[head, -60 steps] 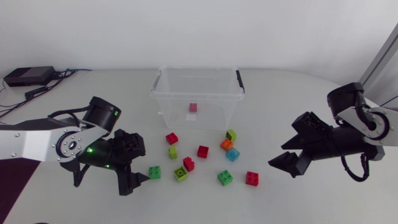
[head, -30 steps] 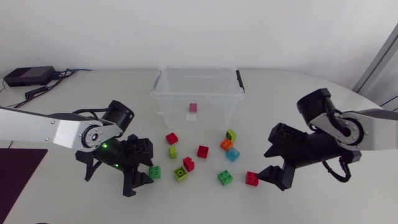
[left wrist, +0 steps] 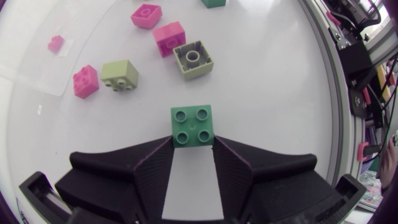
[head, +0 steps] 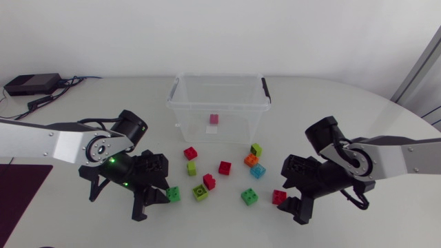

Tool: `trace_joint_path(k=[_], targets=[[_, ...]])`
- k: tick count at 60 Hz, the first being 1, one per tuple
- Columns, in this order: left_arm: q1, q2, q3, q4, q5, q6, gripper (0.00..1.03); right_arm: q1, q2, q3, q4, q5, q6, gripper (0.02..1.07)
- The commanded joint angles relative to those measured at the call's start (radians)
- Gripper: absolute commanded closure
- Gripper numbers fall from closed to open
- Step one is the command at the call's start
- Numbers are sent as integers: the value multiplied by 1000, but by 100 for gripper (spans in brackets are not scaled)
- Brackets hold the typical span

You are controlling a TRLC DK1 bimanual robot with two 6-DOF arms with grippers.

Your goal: Pick up the duplo bricks and place them in the container

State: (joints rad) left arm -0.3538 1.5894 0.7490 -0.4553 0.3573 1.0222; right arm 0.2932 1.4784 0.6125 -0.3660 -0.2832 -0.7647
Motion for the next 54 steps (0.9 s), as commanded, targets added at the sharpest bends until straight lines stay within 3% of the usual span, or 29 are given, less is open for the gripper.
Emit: trace_joint_path(k=[1,10,19,36,49,54], targets=[[10,-57,18,-23,19,24,73,11,26,-33,19,6,-27,33],[26,-157,32,-72,34,16,73,21,59,-46,59,6,-28,65],[56,-244,95,-154,75,9,73,21,71,-51,65,6,-33,74],[67,-298,236,-158,141,-106,73,11,-55,-37,-16,1,-36,78],[73,-204,332,69,141,-320,72,17,-184,38,-123,-4,-4,78],[78,-147,385,93,140,-352,72,18,-210,84,-152,-5,15,78]])
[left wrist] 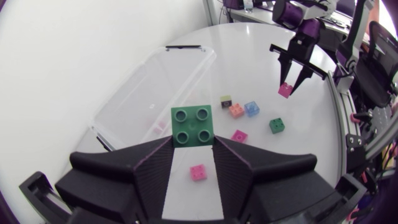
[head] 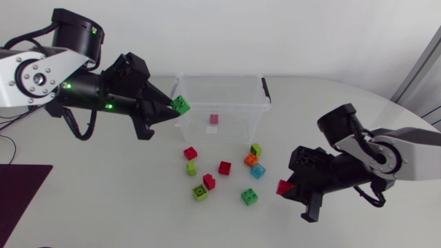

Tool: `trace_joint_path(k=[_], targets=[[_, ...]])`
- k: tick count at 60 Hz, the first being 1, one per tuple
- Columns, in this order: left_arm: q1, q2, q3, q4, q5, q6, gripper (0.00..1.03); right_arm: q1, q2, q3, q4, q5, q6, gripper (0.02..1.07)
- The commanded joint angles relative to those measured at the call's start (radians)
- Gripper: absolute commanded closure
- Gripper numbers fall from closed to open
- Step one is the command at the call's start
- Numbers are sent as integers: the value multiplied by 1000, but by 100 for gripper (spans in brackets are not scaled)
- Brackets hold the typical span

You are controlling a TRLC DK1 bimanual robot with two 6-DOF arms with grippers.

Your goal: Pick up the duplo bricks and place them in the container

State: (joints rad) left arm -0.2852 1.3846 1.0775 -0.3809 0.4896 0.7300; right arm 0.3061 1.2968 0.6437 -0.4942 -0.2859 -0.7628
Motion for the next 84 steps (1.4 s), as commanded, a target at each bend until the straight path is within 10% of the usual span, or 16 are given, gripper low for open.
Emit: trace_joint_path(k=[1,24,34,72,84], targets=[[11,77,75,22,3,-70,72,7,-30,57,-27,-6,17,78],[3,432,395,134,-169,-238,65,13,39,297,-30,-33,108,78],[-20,465,409,155,-244,-250,6,11,119,438,-18,-38,149,78],[-140,1,-177,-16,-243,52,6,34,475,890,82,-21,287,77],[-241,64,-228,-16,-315,25,6,44,584,990,91,47,312,11]])
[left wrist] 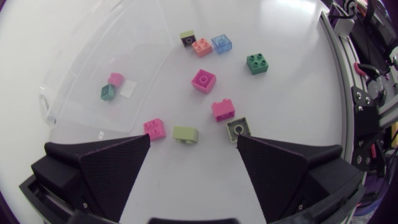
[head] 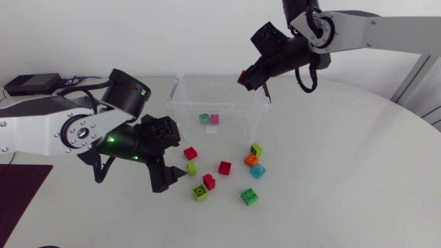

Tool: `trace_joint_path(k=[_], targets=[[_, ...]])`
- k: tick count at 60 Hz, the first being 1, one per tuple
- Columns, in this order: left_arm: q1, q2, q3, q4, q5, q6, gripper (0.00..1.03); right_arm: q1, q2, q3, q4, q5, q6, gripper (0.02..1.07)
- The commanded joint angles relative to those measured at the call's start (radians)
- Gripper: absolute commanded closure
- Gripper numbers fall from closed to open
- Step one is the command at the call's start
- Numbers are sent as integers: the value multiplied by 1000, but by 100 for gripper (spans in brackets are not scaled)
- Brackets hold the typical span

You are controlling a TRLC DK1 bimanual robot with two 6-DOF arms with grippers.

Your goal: Pick up the duplo bricks and place them in the container

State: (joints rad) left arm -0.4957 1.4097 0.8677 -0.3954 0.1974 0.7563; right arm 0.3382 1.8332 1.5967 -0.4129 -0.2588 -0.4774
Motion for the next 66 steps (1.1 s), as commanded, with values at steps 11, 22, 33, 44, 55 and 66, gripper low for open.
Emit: trace_joint_path(k=[11,22,33,44,55,66], targets=[[-84,172,63,-22,-78,-123,8,12,-51,-24,22,23,57,9],[-115,276,125,-42,-101,-210,11,21,-229,-188,23,23,57,8],[-159,339,165,-74,-116,-273,14,7,-365,-359,26,23,57,8],[-167,350,162,-94,-116,-291,18,-8,-459,-529,26,24,40,8],[-193,362,148,-100,-116,-305,18,-10,-512,-669,42,24,29,8],[-211,380,149,-108,-118,-318,28,-5,-545,-759,40,24,19,8]])
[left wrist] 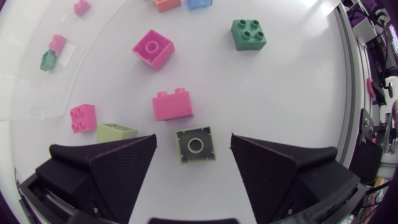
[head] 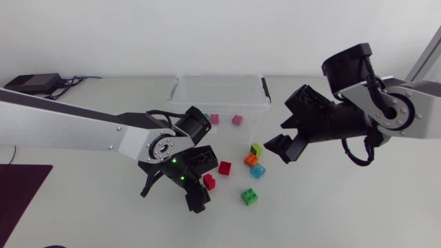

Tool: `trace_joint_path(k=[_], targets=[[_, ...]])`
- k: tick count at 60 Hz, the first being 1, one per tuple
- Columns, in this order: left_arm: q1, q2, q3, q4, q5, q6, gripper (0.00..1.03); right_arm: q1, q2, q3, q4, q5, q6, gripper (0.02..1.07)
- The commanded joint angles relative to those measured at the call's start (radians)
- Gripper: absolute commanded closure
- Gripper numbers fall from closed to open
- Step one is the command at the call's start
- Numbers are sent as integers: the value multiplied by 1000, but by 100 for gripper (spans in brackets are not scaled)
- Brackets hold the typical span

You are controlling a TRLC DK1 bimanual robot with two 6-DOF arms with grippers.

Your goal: Pick up the duplo bricks and place them in the container

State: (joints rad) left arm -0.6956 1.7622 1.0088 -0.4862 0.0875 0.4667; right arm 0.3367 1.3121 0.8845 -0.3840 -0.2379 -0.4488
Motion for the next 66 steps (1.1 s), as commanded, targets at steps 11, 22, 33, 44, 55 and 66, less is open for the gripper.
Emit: trace_joint_path(k=[11,22,33,44,55,66], targets=[[-13,63,5,-18,-49,-30,49,27,-39,-124,8,25,-11,8],[-35,77,2,-35,-60,-30,70,119,-33,-171,-6,69,41,8],[-41,51,20,-112,-60,-30,76,199,50,-160,-55,75,125,13],[-30,-35,31,-141,-58,-31,76,214,150,-134,-50,92,182,13],[16,-198,85,-170,-58,-43,76,257,234,-96,-55,107,228,13],[100,-290,160,-170,-42,-54,76,283,315,-53,-56,120,239,18]])
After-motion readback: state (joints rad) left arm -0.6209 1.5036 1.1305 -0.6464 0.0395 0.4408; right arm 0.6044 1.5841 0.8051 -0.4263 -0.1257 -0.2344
